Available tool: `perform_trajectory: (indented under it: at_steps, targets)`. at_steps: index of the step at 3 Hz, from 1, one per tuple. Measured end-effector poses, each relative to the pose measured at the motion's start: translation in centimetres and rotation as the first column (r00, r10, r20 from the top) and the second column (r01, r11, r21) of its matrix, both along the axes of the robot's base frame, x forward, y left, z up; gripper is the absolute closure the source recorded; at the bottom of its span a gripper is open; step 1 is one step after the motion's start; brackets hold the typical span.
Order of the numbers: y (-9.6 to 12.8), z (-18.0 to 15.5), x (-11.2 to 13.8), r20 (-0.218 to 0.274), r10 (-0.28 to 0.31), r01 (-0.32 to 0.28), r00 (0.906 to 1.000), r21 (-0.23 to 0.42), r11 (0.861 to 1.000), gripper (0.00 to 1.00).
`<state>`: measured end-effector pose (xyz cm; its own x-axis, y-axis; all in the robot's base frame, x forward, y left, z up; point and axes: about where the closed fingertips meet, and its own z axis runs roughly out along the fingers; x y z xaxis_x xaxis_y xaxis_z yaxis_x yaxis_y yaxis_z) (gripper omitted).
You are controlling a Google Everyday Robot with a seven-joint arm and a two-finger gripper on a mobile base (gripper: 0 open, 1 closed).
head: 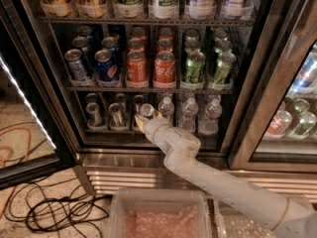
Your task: Pick redbull can from bottom shelf of fridge
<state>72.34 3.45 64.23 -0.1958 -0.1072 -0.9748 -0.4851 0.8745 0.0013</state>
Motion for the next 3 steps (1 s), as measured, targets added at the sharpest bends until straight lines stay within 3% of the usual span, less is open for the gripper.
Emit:
perform_trajectory:
  at_steps: [1,2,3]
  targets:
    - [0.0,0.0,0.1,0.0,0.0,0.0,1.0,0.0,1.0,1.0]
    - [0.1,1.1,-1.0,-0.02,0.041,-0.041,0.999,0.016,0.999,1.0]
    - [1.8,2.7,-4.0,-0.049,0.172,-0.172,0.9839,0.003,0.985,1.0]
